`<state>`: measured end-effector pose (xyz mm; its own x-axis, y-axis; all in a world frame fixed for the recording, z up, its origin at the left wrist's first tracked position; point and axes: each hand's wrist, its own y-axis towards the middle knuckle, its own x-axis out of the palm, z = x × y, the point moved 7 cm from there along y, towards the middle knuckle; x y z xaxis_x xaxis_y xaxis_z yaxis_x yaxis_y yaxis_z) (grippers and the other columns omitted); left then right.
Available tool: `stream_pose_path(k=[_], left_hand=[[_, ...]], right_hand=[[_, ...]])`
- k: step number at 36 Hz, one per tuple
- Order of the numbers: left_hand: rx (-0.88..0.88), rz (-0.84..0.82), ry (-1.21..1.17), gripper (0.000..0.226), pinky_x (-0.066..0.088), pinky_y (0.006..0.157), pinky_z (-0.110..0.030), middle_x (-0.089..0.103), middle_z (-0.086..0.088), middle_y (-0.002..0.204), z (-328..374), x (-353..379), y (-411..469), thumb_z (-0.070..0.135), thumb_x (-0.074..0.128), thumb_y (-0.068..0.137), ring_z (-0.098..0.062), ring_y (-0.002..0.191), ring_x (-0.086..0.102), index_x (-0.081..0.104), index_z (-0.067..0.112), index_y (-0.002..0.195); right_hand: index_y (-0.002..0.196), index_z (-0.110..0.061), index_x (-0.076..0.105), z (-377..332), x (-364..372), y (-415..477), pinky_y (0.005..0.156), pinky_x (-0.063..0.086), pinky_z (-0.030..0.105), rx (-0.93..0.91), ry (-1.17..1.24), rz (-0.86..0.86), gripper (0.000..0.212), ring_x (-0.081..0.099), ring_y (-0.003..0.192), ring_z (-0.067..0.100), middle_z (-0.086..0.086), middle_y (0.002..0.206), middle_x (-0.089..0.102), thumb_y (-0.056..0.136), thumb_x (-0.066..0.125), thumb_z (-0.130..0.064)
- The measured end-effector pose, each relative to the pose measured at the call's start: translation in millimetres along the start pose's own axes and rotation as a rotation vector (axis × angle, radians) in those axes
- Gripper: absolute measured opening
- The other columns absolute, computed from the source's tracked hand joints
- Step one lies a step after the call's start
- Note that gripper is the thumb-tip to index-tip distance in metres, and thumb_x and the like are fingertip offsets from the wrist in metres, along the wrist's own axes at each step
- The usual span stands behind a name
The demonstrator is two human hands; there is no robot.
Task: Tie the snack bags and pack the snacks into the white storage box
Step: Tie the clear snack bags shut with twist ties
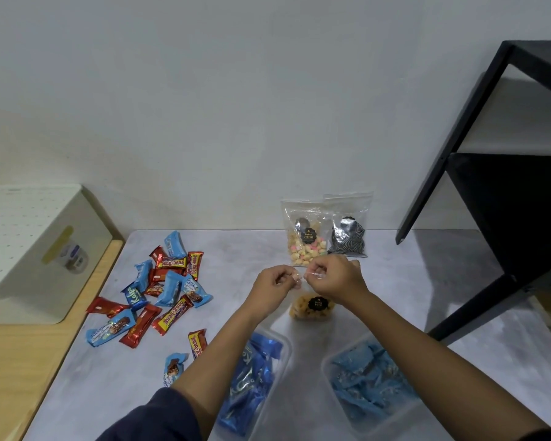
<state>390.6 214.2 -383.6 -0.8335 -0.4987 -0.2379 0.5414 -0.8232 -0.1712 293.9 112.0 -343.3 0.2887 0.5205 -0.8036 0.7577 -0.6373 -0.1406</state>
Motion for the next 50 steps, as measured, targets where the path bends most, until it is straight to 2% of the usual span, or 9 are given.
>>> stream_pose_path(k=[7,16,20,24,27,31,36,44,50], left_hand=[[-0.019,0.030,-0.027,0.019,0.050,0.090,-0.046,0.066,0.003,0.068,0.9,0.0,-2.6,0.008,0.059,0.089,-0.015,0.074,0.062,0.068,0.021,0.078],[-0.002,0.001,0.014,0.019,0.051,0.093,-0.043,0.069,-0.001,0.074,11.6,2.5,-3.2,0.007,0.060,0.088,-0.019,0.081,0.064,0.069,0.018,0.076],[0.005,0.033,0.115,0.013,0.050,0.085,-0.038,0.068,-0.004,0.074,16.5,3.5,-2.2,0.009,0.059,0.088,-0.023,0.079,0.064,0.069,0.012,0.080],[0.008,0.131,0.221,0.016,0.046,0.068,-0.026,0.068,-0.016,0.080,18.5,3.2,0.6,0.011,0.053,0.090,-0.018,0.072,0.057,0.063,0.013,0.079],[0.016,0.169,0.293,0.016,0.036,0.057,-0.011,0.065,-0.013,0.082,22.6,0.1,2.0,0.012,0.047,0.092,-0.016,0.071,0.053,0.057,0.012,0.080],[0.021,0.210,0.311,0.014,0.035,0.057,-0.014,0.059,-0.009,0.079,20.5,-5.9,0.8,0.009,0.046,0.092,-0.015,0.070,0.049,0.054,0.010,0.081],[0.035,0.213,0.313,0.014,0.034,0.057,-0.019,0.054,-0.007,0.072,21.9,-0.4,2.1,0.003,0.046,0.089,-0.017,0.067,0.046,0.055,0.006,0.079],[0.127,0.380,0.293,0.016,0.044,0.086,-0.020,0.063,0.001,0.100,27.9,-12.8,-1.6,0.014,0.064,0.086,-0.010,0.093,0.055,0.067,0.009,0.101],[0.090,0.475,0.166,0.011,0.042,0.064,-0.007,0.060,-0.001,0.081,25.1,-12.4,-14.5,0.019,0.069,0.081,-0.012,0.076,0.054,0.062,0.011,0.084]], right_hand=[[0.075,-0.031,0.065,2.3,-4.8,0.4,0.091,0.031,0.036,-0.005,0.006,-0.030,0.011,0.058,0.093,0.013,-0.011,0.082,0.063,0.080,0.064,-0.041],[0.063,-0.034,0.058,6.2,-6.9,-3.7,0.083,0.029,0.033,0.001,0.035,0.041,0.017,0.054,0.086,0.012,-0.009,0.079,0.064,0.079,0.063,-0.037],[0.067,-0.033,0.060,9.1,-5.4,-3.0,0.083,0.031,0.034,0.023,0.027,0.050,0.014,0.055,0.088,0.013,-0.008,0.085,0.067,0.079,0.063,-0.036],[0.075,-0.029,0.065,10.6,-1.9,3.4,0.082,0.048,0.035,0.006,0.138,-0.022,0.006,0.060,0.087,0.018,0.000,0.087,0.069,0.080,0.065,-0.031],[0.085,-0.011,0.070,11.8,-9.3,3.2,0.070,0.045,0.023,-0.061,0.218,-0.050,0.007,0.059,0.084,0.018,0.009,0.091,0.069,0.084,0.065,-0.016],[0.082,-0.006,0.069,26.5,-18.1,-0.9,0.059,0.039,0.008,-0.045,0.246,-0.066,0.007,0.054,0.075,0.013,0.008,0.085,0.067,0.084,0.064,-0.011],[0.066,-0.030,0.058,36.4,-17.3,-2.6,0.071,0.047,0.029,-0.019,0.159,-0.070,0.026,0.057,0.076,0.012,-0.011,0.074,0.061,0.085,0.059,-0.012],[0.060,-0.033,0.054,35.6,-20.3,-4.9,0.063,0.043,0.025,-0.029,0.203,0.038,0.033,0.052,0.066,0.004,-0.015,0.065,0.057,0.083,0.061,-0.010],[0.076,-0.022,0.066,37.8,-23.1,-9.9,0.068,0.048,0.032,-0.117,0.170,0.102,0.009,0.056,0.072,0.009,-0.012,0.071,0.060,0.082,0.065,-0.015]])
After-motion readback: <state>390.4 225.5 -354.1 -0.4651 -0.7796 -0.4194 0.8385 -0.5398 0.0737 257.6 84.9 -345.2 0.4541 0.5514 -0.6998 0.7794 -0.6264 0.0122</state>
